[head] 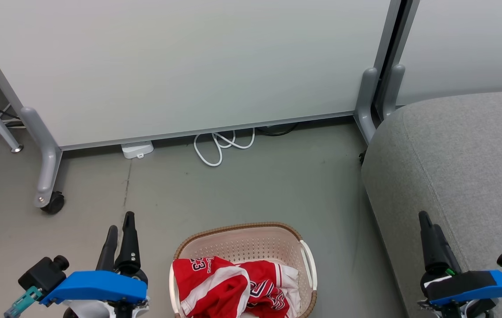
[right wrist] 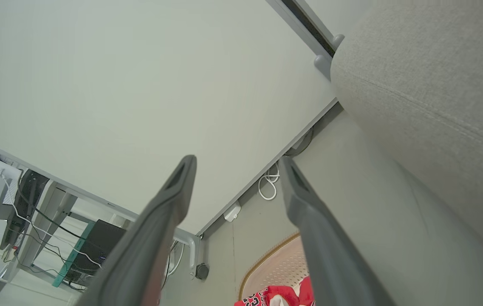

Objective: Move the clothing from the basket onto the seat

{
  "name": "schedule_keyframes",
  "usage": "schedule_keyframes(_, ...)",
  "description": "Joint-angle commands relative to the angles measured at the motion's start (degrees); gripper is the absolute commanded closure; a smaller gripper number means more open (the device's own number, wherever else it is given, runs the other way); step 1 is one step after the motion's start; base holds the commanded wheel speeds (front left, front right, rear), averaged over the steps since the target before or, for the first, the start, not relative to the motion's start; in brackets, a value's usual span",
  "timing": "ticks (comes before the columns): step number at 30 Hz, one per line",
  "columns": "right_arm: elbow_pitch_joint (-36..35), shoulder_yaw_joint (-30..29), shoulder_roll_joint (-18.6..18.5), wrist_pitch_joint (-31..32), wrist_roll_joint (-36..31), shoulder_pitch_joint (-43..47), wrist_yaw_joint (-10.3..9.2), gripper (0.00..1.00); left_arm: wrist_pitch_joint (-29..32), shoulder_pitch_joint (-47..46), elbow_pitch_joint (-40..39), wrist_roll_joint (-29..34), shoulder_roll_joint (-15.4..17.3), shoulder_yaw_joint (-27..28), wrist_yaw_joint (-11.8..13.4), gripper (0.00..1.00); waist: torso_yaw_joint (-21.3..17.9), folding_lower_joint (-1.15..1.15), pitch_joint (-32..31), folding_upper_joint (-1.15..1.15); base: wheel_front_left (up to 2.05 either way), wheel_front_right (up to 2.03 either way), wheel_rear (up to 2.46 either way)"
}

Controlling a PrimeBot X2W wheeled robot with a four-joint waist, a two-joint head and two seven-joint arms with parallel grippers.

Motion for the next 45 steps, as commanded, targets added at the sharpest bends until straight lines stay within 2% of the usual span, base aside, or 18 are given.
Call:
schedule_keyframes(1,-0.7,0.1,-0.5,-0.6,-2.3,-1.1,0.08,0.0,-0.6,-1.4,-1.0,2.5,0.4,-0.4,0.2,0.0,0.0,0.0,0.0,0.0,0.0,0.0,0.0)
schedule_keyframes(21,-0.3,0.9,-0.6,-3.9,-16.0,-1.2,0.1,0.0,-3.9,-1.6,-0.8,17.2,0.6,-2.8,-0.3,0.0,0.3,0.0,0.0,0.0,0.0,0.0,0.0)
schedule_keyframes(45,-0.1,1.3,-0.7,-7.1,-30.5,-1.4,0.13,0.0,-7.4,-1.6,0.6,29.1,0.1,-3.6,-0.4,0.0,0.5,0.0,0.2,0.0,0.0,0.0,0.0)
